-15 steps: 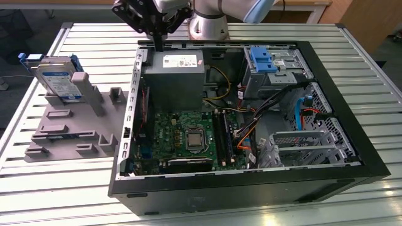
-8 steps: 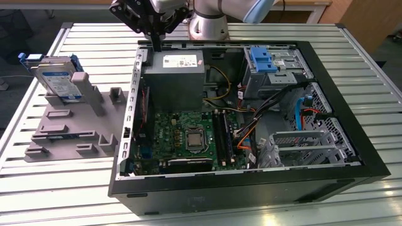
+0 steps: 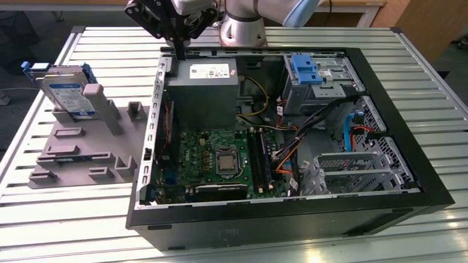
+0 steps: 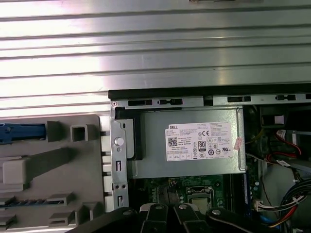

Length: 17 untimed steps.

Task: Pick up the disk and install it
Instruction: 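Reach for the disk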

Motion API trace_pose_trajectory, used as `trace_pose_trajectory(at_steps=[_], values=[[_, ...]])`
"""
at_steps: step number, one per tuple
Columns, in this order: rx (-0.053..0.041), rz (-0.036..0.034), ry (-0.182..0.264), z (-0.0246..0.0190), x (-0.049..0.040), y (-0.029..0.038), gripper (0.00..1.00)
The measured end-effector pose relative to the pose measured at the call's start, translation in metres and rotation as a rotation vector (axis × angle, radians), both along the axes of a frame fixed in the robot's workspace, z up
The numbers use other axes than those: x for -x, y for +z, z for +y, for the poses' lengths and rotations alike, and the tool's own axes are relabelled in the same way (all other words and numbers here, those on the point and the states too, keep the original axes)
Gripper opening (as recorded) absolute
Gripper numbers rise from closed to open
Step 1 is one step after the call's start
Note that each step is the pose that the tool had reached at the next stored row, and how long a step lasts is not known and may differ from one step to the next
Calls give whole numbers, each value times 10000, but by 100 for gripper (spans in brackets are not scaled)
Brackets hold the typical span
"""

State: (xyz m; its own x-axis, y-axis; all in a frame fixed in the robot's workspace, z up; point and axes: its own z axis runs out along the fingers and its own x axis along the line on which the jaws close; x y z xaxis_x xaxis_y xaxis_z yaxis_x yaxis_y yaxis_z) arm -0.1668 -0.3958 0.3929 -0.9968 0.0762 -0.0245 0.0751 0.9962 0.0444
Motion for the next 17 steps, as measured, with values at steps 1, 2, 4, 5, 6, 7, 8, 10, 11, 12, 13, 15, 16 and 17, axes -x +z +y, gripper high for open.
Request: trace_pose_trajectory(at_steps=[1, 2, 4, 5, 6, 7, 8, 10, 11, 12, 13, 15, 16, 17], values=[[1, 0, 0, 0, 4, 0, 11], [0, 0, 0, 0, 9, 0, 11], [0, 1, 0, 1, 17, 0, 11], [0, 0, 0, 1, 21, 0, 11], [1, 1, 0, 1, 24, 0, 11], [0, 0, 0, 1, 28, -1, 11], [0, 0, 0, 1, 32, -1, 11], [0, 0, 0, 1, 41, -1, 11], [0, 0, -1, 1, 46, -1, 11], [0, 1, 0, 1, 51, -1, 11], [0, 0, 0, 1, 56, -2, 11], [0, 0, 0, 2, 66, -2, 11], [0, 1, 0, 2, 70, -2, 11], [0, 0, 0, 2, 74, -2, 11]])
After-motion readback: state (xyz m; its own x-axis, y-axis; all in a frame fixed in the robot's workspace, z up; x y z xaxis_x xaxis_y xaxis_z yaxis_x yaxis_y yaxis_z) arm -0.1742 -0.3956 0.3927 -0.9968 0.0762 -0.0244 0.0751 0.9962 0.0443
